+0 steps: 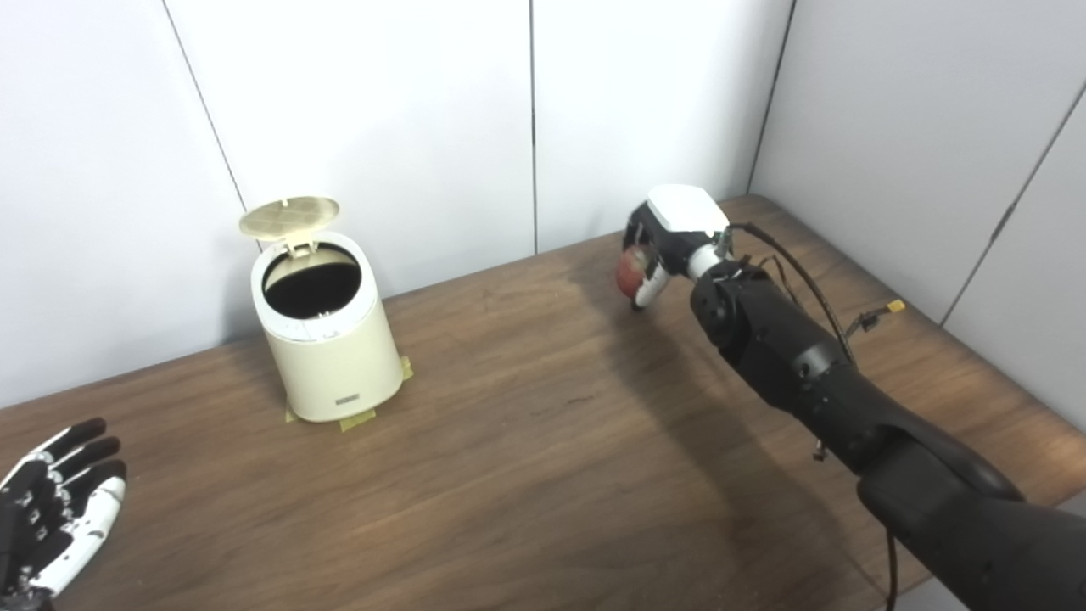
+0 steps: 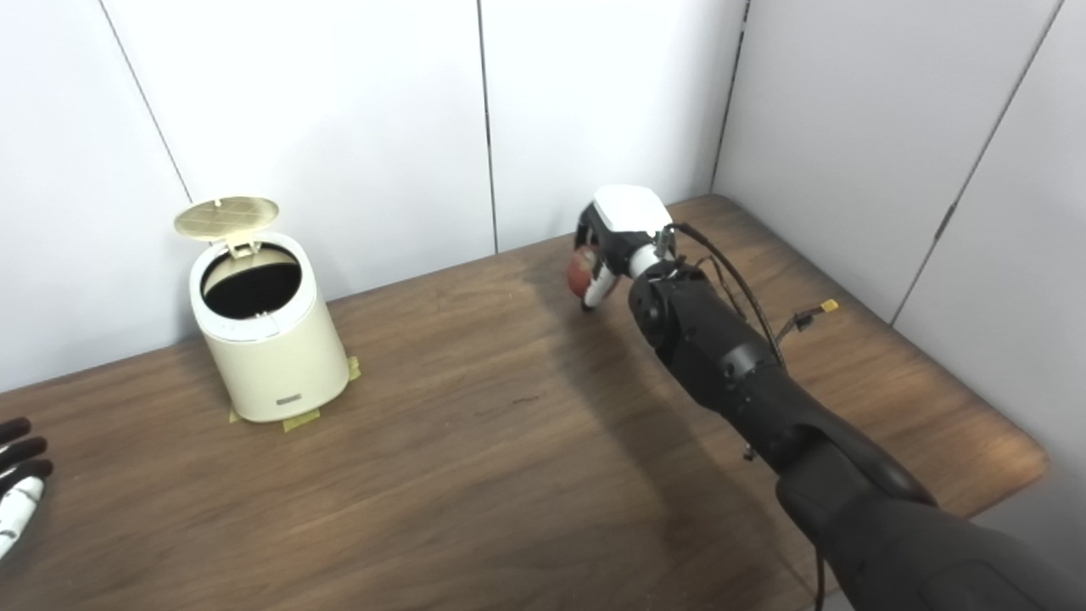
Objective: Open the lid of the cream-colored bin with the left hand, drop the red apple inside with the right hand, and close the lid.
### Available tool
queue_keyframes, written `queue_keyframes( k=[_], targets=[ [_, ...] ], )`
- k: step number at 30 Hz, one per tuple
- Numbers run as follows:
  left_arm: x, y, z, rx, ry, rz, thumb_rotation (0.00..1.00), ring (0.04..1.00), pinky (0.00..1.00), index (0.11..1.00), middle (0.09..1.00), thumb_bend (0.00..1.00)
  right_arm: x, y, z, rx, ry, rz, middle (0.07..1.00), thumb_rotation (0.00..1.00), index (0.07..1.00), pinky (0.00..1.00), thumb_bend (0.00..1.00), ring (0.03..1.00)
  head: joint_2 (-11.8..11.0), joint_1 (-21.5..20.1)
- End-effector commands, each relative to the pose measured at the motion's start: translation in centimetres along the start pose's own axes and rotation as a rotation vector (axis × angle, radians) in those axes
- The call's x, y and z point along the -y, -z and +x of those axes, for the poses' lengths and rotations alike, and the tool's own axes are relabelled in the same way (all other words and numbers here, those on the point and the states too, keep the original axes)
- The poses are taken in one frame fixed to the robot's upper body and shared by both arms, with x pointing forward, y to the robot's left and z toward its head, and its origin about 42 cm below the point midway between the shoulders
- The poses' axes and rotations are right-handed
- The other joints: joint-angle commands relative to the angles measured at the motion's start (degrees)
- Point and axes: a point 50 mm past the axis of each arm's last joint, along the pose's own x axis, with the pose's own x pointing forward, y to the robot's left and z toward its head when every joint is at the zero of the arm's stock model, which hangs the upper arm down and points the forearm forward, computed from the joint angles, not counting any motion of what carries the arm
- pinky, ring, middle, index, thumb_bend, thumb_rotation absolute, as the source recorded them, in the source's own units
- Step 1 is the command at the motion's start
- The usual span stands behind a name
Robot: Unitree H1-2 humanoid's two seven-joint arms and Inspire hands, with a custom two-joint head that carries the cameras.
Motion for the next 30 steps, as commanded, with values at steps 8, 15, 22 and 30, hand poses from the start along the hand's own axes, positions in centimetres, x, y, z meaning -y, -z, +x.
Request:
queue_keyframes(
  k=[8, 15, 22, 30],
  targets=[
    [0.3, -0.6, 0.9, 0.087, -0.018, 0.024, 0.30, 0.745, 0.84, 0.789, 0.761, 0.32, 6.7, -4.8, -0.4, 0.197, 0.226, 0.018, 0.501, 0.00, 0.467, 0.84, 0.52, 0.469, -0.7, 2.6],
    [0.3, 0.1, 0.9, 0.094, -0.012, 0.037, 0.31, 0.759, 0.82, 0.811, 0.774, 0.35, 7.6, -7.7, -1.3, 0.296, 0.246, 0.120, 0.506, 0.00, 0.500, 0.38, 0.52, 0.388, -0.8, 4.2],
    [0.7, 0.4, 0.5, 0.081, -0.004, 0.027, 0.37, 0.800, 0.81, 0.867, 0.834, 0.35, 8.6, -9.7, -2.3, 0.332, 0.267, 0.221, 0.504, 0.00, 0.487, 0.43, 0.52, 0.394, -1.0, 6.7],
    [1.8, 0.6, 0.3, 0.076, 0.006, -0.010, 0.43, 0.815, 0.81, 0.874, 0.837, 0.38, 9.3, -10.7, -3.3, 0.363, 0.247, 0.367, 0.500, 0.00, 0.518, 0.40, 0.52, 0.393, -1.3, 10.4]
  ],
)
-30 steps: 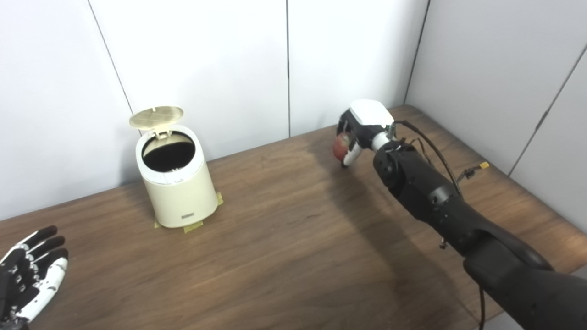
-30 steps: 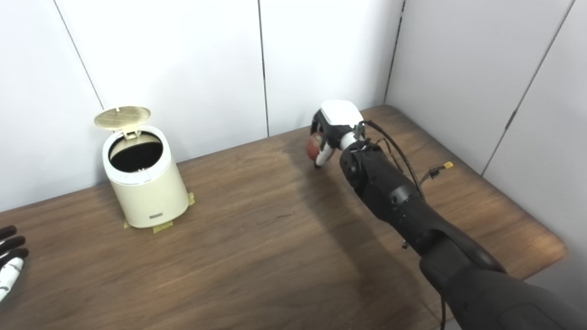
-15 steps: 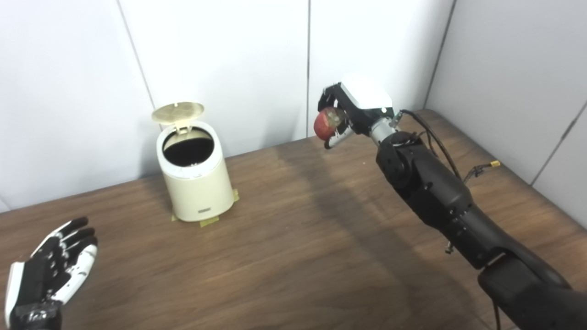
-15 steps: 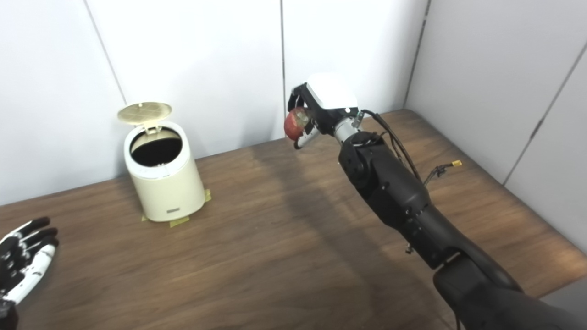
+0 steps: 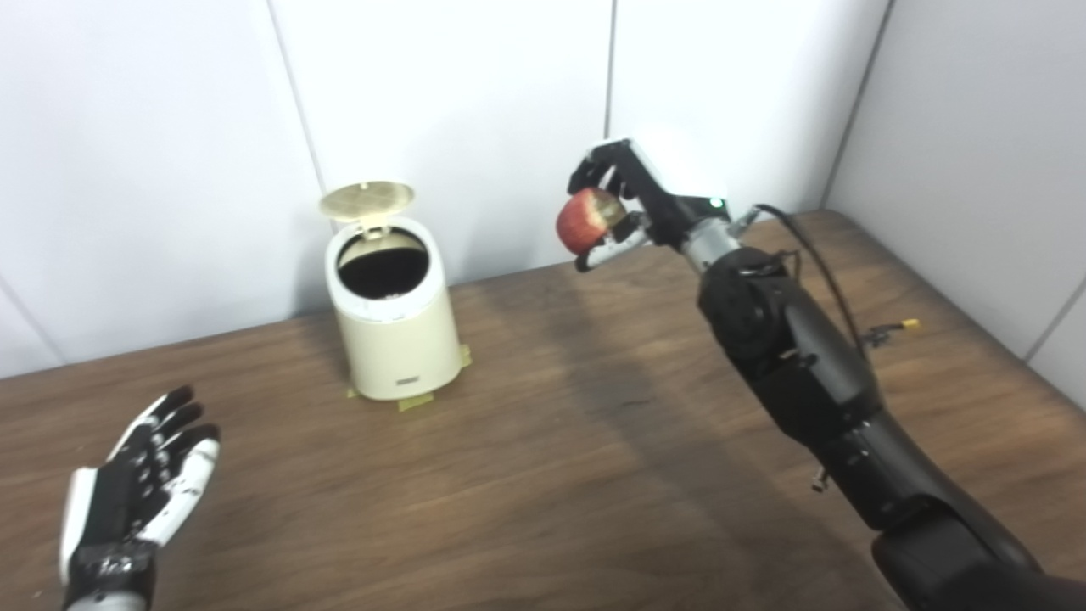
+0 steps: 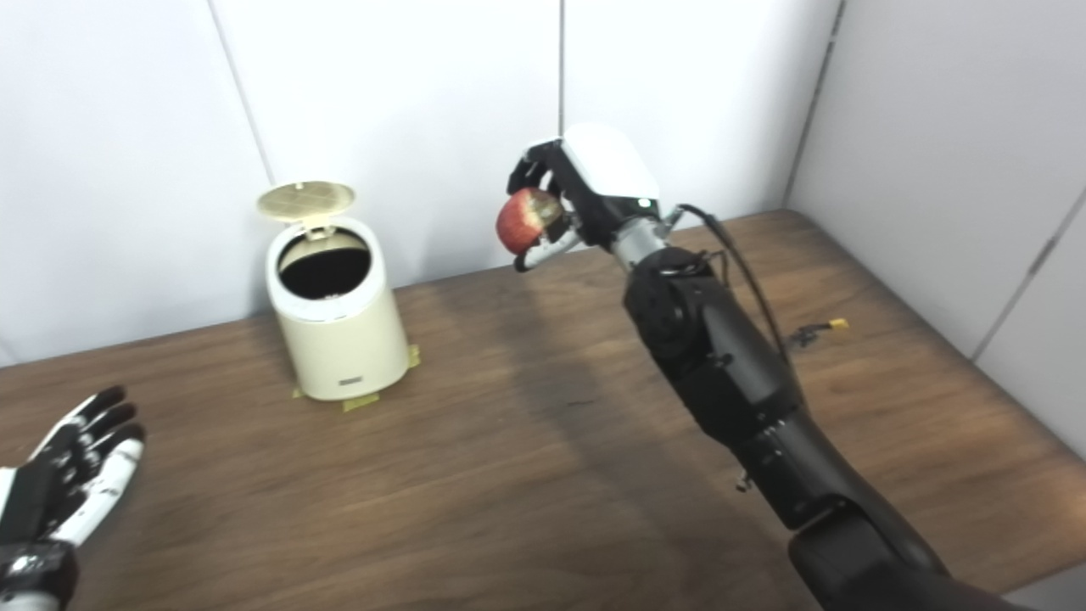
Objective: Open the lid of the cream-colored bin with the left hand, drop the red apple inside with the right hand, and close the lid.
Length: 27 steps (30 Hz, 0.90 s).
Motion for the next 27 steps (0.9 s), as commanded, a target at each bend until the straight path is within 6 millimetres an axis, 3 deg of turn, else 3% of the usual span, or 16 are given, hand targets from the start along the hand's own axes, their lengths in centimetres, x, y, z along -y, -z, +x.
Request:
queue_keyframes(
  k=[1, 9, 13, 16, 23, 27],
  targets=[
    [0.3, -1.3, 0.5, 0.085, -0.010, -0.010, 0.43, 0.808, 0.80, 0.870, 0.831, 0.39, 2.4, -1.9, 1.0, 0.084, 0.072, 0.022, 0.499, 0.00, 0.518, 0.40, 0.52, 0.392, 0.0, 0.4],
    [2.3, -1.7, 1.0, 0.101, -0.009, -0.048, 0.44, 0.769, 0.77, 0.846, 0.803, 0.38, 2.1, -7.0, 1.4, 0.214, 0.112, 0.110, 0.509, 0.00, 0.491, 0.43, 0.52, 0.408, 0.1, 1.5],
    [3.4, -1.9, 1.1, 0.099, -0.013, -0.081, 0.45, 0.769, 0.76, 0.842, 0.799, 0.40, 1.3, -9.4, 1.9, 0.244, 0.109, 0.170, 0.504, 0.00, 0.511, 0.35, 0.50, 0.393, 0.1, 1.9],
    [3.9, -2.0, 0.9, 0.105, -0.014, -0.096, 0.46, 0.762, 0.74, 0.832, 0.797, 0.41, 0.8, -10.9, 2.3, 0.259, 0.095, 0.203, 0.503, 0.00, 0.510, 0.35, 0.50, 0.395, 0.0, 2.0],
    [4.6, -2.0, 0.9, 0.103, -0.020, -0.108, 0.50, 0.763, 0.77, 0.821, 0.792, 0.43, -0.1, -12.6, 3.3, 0.328, 0.072, 0.222, 0.499, 0.00, 0.518, 0.33, 0.50, 0.394, -0.4, 2.8],
    [4.9, -2.0, 0.9, 0.106, -0.021, -0.123, 0.47, 0.766, 0.74, 0.815, 0.796, 0.43, -1.1, -13.6, 4.0, 0.339, 0.055, 0.238, 0.493, 0.00, 0.528, 0.33, 0.50, 0.385, -0.6, 3.3]
  ],
)
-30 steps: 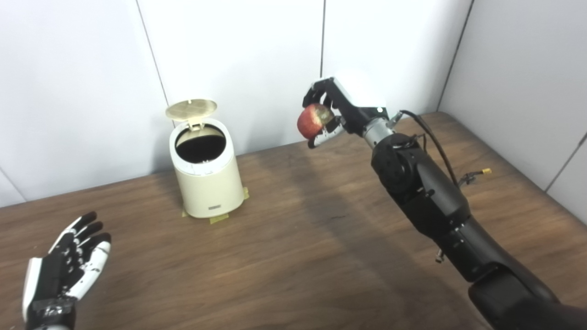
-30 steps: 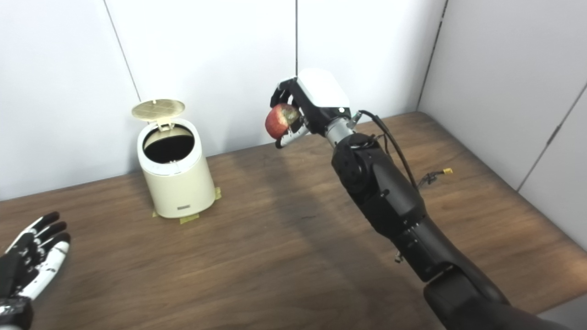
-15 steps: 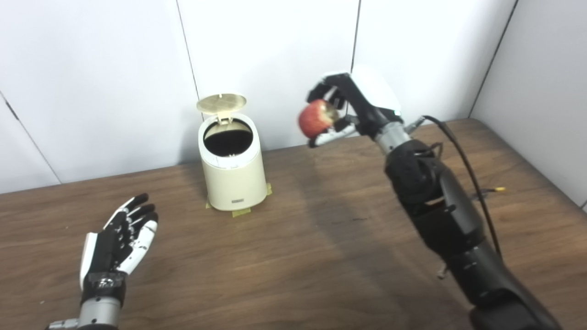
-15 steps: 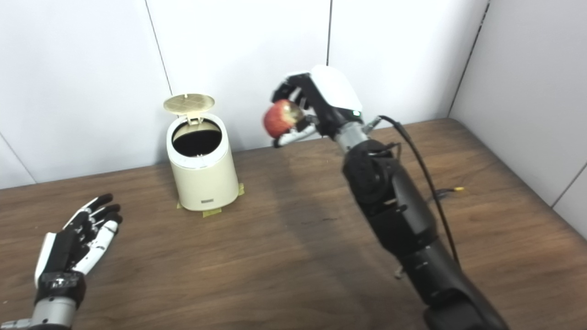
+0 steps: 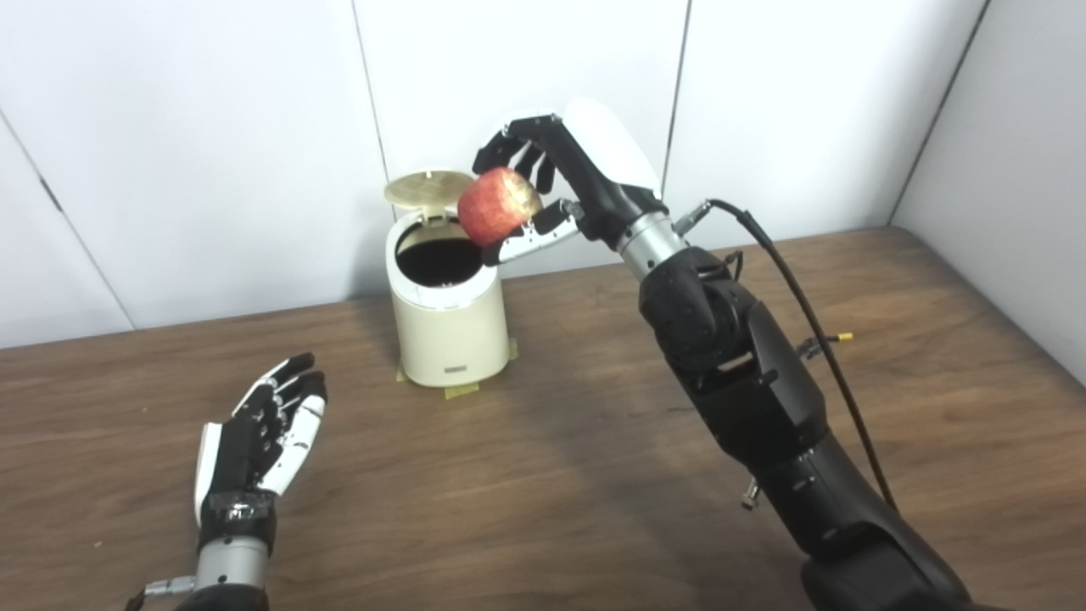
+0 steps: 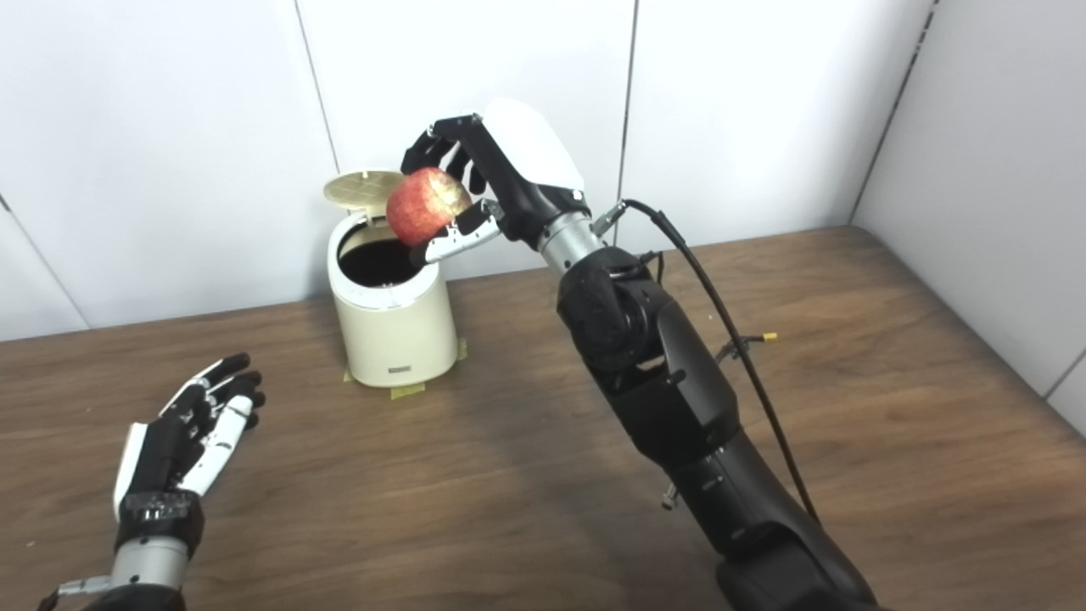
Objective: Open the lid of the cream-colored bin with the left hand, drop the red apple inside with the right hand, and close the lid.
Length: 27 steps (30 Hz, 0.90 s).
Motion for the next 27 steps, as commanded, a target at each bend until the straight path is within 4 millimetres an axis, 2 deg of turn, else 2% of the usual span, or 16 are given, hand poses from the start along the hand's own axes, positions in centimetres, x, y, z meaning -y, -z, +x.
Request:
queue_keyframes(
  k=[1, 9, 15, 27],
  targets=[
    [0.3, -1.6, 0.7, 0.086, -0.005, 0.003, 0.48, 0.766, 0.75, 0.814, 0.794, 0.43, 1.2, -2.5, 2.2, 0.106, 0.060, 0.005, 0.491, 0.00, 0.531, 0.33, 0.50, 0.384, -0.1, 0.2],
    [1.1, -1.9, 0.3, 0.095, 0.001, -0.007, 0.46, 0.759, 0.74, 0.807, 0.784, 0.43, -1.2, -2.4, 4.1, 0.084, 0.034, 0.037, 0.494, 0.00, 0.534, 0.31, 0.49, 0.387, -0.2, 1.8],
    [1.7, -2.3, 0.0, 0.109, 0.004, -0.016, 0.43, 0.752, 0.72, 0.807, 0.777, 0.44, -3.2, -1.3, 5.2, 0.058, 0.013, 0.045, 0.493, 0.00, 0.536, 0.31, 0.49, 0.385, 0.1, 2.5],
    [2.2, -2.9, 0.3, 0.117, -0.012, -0.037, 0.37, 0.754, 0.70, 0.793, 0.773, 0.42, -5.8, 0.3, 5.8, 0.018, -0.010, 0.014, 0.503, 0.00, 0.525, 0.31, 0.49, 0.393, 0.1, 2.6]
  ],
)
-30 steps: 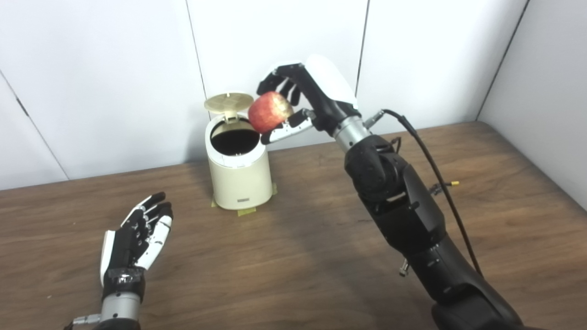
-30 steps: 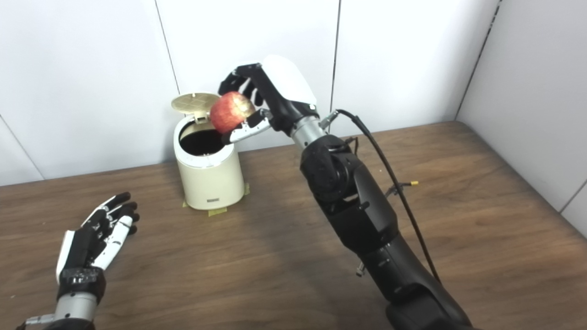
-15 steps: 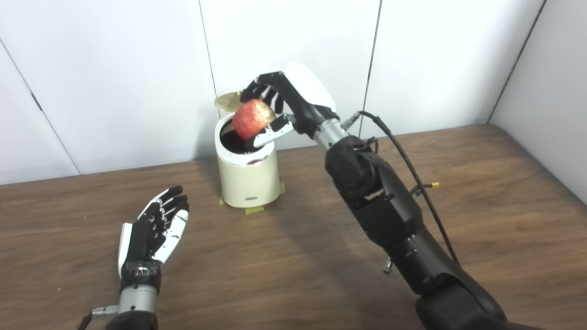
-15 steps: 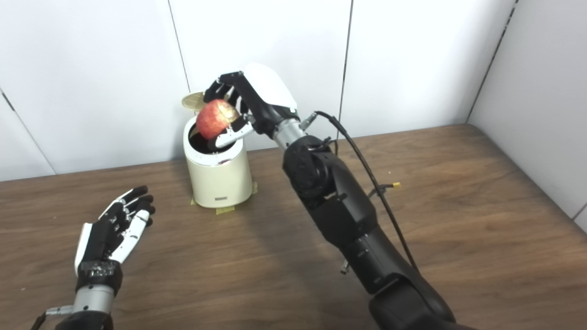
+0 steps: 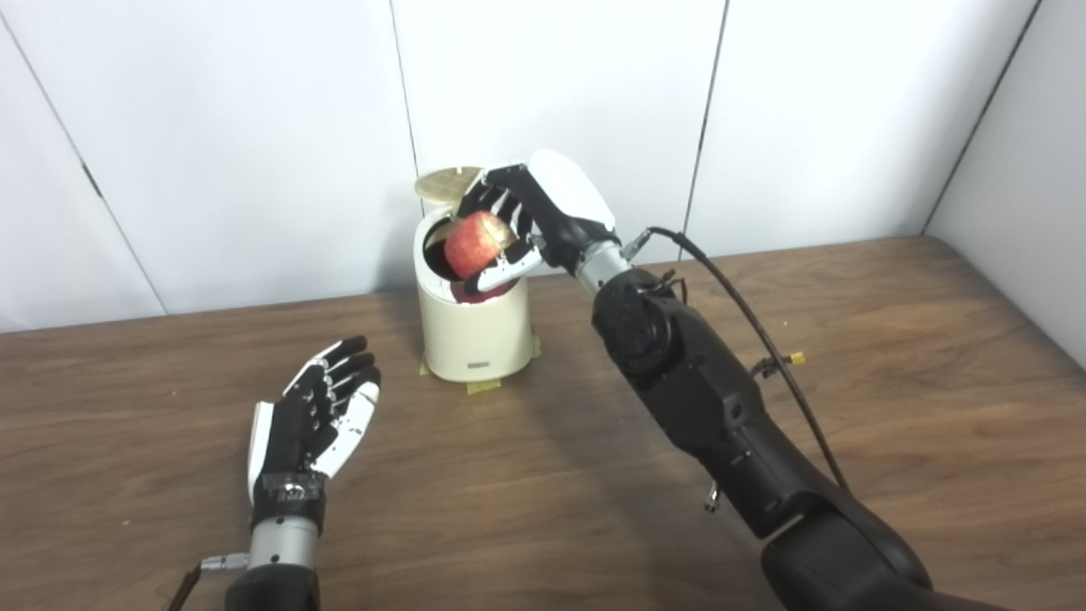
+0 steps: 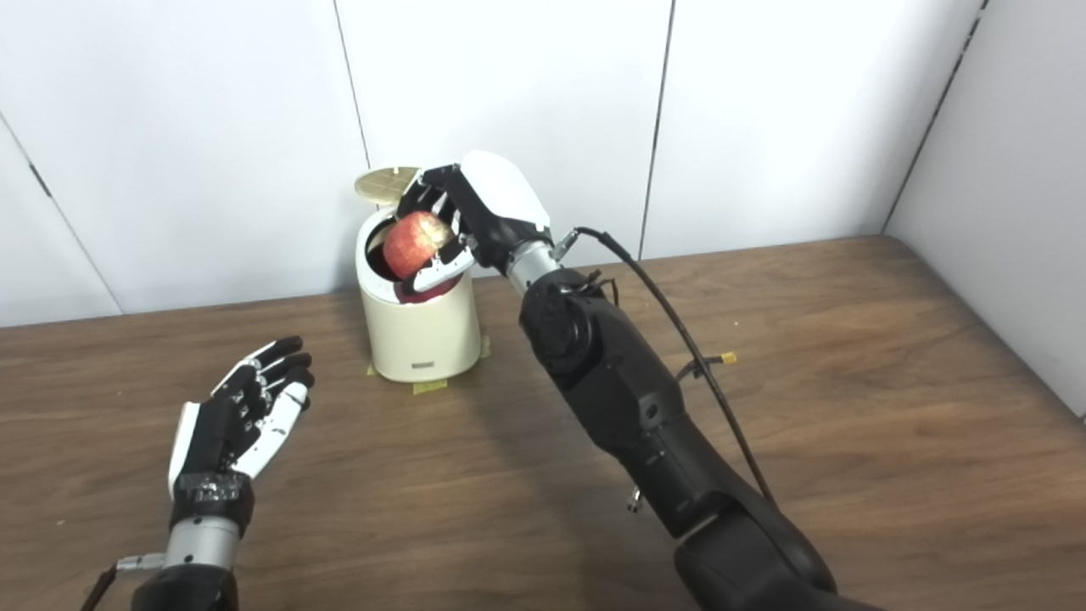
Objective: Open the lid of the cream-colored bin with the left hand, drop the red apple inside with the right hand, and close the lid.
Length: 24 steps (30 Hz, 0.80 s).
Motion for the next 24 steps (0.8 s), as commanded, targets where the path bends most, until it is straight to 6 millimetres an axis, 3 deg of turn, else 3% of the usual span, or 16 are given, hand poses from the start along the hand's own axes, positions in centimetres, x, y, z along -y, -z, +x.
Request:
queue_keyframes(
  k=[1, 6, 12, 18, 20, 21, 24],
  targets=[
    [0.14, -2.19, 0.72, 0.094, -0.020, -0.012, 0.36, 0.752, 0.70, 0.792, 0.772, 0.41, 2.18, -2.20, 1.93, 0.092, 0.079, -0.010, 0.503, 0.00, 0.525, 0.31, 0.49, 0.393, 0.0, -0.1],
    [0.30, -2.23, 0.76, 0.098, -0.022, -0.026, 0.31, 0.750, 0.70, 0.797, 0.773, 0.40, 2.03, -1.75, 2.06, 0.079, 0.090, -0.008, 0.507, 0.00, 0.520, 0.31, 0.50, 0.394, -0.1, -0.1],
    [0.62, -2.40, 0.67, 0.103, -0.019, -0.029, 0.33, 0.744, 0.69, 0.800, 0.769, 0.41, 2.04, -1.61, 2.25, 0.076, 0.116, 0.007, 0.505, 0.00, 0.512, 0.33, 0.50, 0.402, -0.1, 0.2],
    [0.83, -2.48, 0.61, 0.107, -0.016, -0.029, 0.34, 0.744, 0.69, 0.806, 0.769, 0.40, 1.87, -1.71, 2.43, 0.081, 0.101, 0.016, 0.492, 0.00, 0.542, 0.39, 0.50, 0.425, 0.0, 0.5],
    [0.91, -2.52, 0.61, 0.108, -0.016, -0.025, 0.34, 0.744, 0.69, 0.808, 0.768, 0.41, 1.77, -1.77, 2.45, 0.072, 0.092, -0.017, 0.512, 0.00, 0.508, 0.47, 0.51, 0.441, 0.0, 0.5],
    [0.95, -2.55, 0.61, 0.107, -0.016, -0.024, 0.34, 0.744, 0.69, 0.808, 0.769, 0.41, 1.71, -1.82, 2.42, 0.068, 0.085, -0.032, 0.616, 0.08, 0.499, 0.53, 0.52, 0.572, 0.0, 0.5],
    [1.11, -2.63, 0.61, 0.106, -0.018, -0.022, 0.33, 0.745, 0.70, 0.804, 0.770, 0.41, 1.56, -1.88, 2.30, 0.054, 0.067, -0.066, 0.768, 0.13, 0.496, 0.69, 0.52, 0.771, 0.0, 0.7]
  ],
)
